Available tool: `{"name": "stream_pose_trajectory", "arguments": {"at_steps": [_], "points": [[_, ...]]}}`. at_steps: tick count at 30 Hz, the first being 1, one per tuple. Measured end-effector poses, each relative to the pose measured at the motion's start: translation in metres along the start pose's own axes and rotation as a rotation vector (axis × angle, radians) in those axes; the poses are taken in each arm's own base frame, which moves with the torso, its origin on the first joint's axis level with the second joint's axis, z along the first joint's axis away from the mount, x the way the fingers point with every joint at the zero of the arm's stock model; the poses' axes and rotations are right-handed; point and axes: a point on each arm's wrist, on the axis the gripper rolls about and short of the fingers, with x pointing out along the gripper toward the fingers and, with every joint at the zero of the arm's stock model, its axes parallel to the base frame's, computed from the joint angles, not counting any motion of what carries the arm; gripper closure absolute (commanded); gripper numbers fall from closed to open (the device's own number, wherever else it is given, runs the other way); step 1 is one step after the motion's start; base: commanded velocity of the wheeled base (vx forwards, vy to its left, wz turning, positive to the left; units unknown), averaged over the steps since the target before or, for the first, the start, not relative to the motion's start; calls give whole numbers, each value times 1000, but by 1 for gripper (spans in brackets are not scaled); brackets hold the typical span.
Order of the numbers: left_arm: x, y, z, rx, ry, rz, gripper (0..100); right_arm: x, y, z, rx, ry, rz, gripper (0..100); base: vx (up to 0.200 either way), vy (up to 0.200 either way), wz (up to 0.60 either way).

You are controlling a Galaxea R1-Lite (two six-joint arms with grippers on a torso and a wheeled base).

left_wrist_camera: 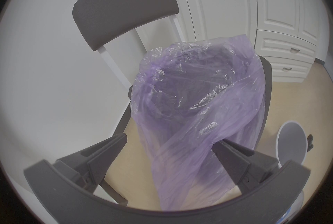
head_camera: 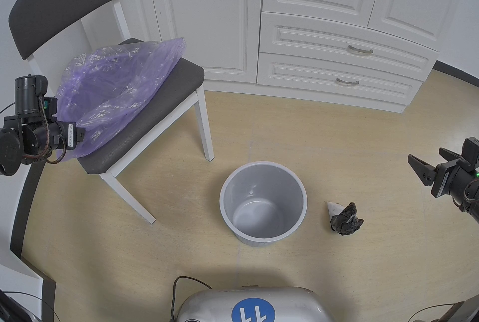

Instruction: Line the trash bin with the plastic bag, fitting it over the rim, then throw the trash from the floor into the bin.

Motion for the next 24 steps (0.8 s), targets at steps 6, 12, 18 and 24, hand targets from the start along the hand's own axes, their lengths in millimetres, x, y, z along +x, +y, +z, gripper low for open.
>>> {"name": "stream_pose_trajectory", "arguments": {"at_steps": [6, 12, 18, 24], "points": [[1, -3, -3, 46, 13, -10, 0, 0, 0, 0, 0, -1, 1, 0, 0, 0, 0], [0, -5, -16, 220, 49, -20, 0, 0, 0, 0, 0, -1, 0, 0, 0, 0, 0], [1, 0, -22, 350, 62, -11, 0, 0, 0, 0, 0, -2, 1, 0, 0, 0, 0], [4, 3, -13, 380, 34, 3, 0, 0, 0, 0, 0, -1, 0, 0, 0, 0, 0]]}}
